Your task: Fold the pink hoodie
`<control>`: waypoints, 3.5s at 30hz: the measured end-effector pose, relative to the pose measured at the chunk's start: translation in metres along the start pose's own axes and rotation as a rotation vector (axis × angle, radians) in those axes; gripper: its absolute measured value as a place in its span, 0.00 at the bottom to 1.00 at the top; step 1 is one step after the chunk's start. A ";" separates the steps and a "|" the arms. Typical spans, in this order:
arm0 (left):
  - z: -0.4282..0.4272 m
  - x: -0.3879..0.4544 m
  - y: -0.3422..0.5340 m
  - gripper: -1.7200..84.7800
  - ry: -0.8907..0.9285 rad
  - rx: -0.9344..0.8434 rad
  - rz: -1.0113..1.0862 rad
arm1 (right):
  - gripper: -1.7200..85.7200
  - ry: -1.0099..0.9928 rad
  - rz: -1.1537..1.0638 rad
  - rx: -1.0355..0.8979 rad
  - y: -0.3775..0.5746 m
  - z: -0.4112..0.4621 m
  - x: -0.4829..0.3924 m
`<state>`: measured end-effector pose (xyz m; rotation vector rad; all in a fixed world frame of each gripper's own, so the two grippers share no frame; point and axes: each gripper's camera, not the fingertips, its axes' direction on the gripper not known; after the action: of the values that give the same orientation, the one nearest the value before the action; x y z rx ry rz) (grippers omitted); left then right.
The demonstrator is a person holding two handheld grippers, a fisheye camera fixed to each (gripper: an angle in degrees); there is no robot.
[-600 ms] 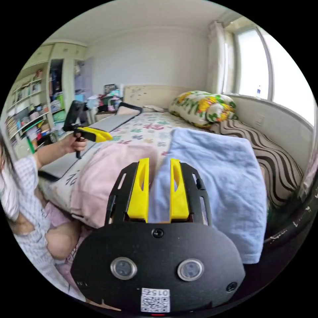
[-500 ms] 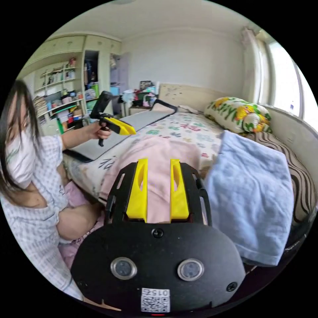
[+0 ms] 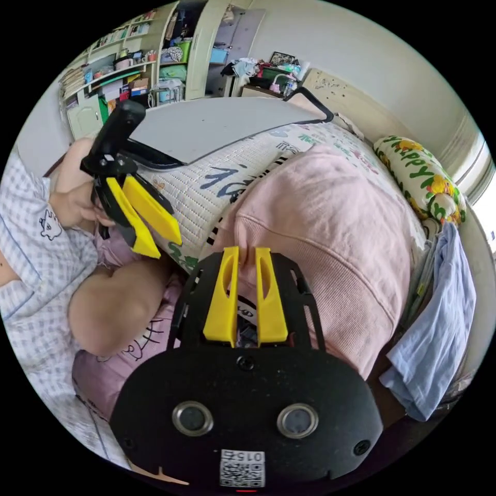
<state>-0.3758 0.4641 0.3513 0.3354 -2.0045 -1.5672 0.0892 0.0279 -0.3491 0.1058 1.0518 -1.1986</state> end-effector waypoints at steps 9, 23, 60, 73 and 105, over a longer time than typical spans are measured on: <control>0.041 -0.010 -0.011 0.11 -0.108 0.076 -0.084 | 0.03 -0.118 0.224 0.234 0.019 -0.058 0.029; 0.042 -0.005 -0.002 0.13 -0.104 0.117 -0.137 | 0.03 -0.109 0.344 0.302 0.023 -0.057 0.022; -0.193 -0.002 -0.047 0.01 0.261 0.431 0.043 | 0.03 -0.201 0.462 0.733 0.043 -0.249 0.065; -0.656 0.096 0.073 0.02 0.083 1.061 0.315 | 0.02 -0.407 0.577 1.244 0.082 -0.321 0.069; -0.644 -0.038 0.242 0.01 -0.356 0.531 -0.186 | 0.03 -0.483 0.486 0.531 -0.022 -0.027 -0.024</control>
<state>0.0580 0.0328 0.6686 0.4824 -2.7352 -1.2357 0.0557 0.0508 -0.3375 0.4370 0.2427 -0.9580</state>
